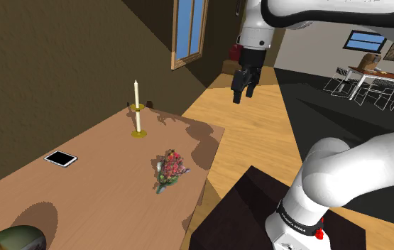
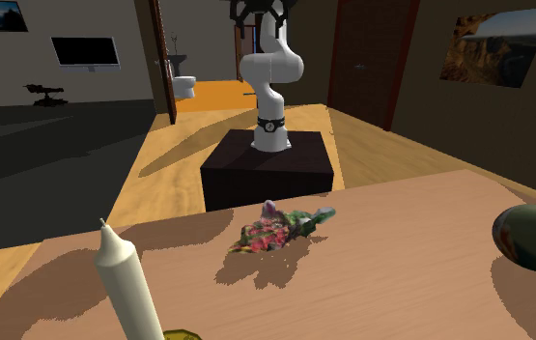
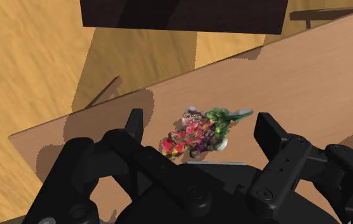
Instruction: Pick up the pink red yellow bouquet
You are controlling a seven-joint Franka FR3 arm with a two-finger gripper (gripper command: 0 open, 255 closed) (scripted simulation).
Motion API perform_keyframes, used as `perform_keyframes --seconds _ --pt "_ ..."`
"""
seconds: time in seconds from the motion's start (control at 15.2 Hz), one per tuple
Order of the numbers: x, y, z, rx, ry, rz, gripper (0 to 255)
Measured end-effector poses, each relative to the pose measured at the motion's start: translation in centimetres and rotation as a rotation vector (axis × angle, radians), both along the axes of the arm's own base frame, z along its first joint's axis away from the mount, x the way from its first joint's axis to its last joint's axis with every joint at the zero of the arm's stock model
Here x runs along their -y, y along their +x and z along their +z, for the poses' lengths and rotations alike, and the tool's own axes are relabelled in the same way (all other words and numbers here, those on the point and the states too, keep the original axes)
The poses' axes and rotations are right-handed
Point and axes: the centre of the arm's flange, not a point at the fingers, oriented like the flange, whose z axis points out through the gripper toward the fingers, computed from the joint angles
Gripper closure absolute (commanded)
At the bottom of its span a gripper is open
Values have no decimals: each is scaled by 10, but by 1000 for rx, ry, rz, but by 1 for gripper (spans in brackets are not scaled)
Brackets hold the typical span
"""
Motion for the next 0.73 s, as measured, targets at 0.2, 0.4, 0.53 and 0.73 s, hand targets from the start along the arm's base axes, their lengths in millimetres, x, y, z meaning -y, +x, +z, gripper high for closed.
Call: perform_keyframes --seconds 0.2,0.4,0.53,0.73 --pt "-5 10 -12 -5 3 -7 0" --pt "-16 32 -41 -14 10 -24 0" --pt "-22 47 -62 -20 14 -36 0" --pt "-33 72 -89 -29 22 -54 0"
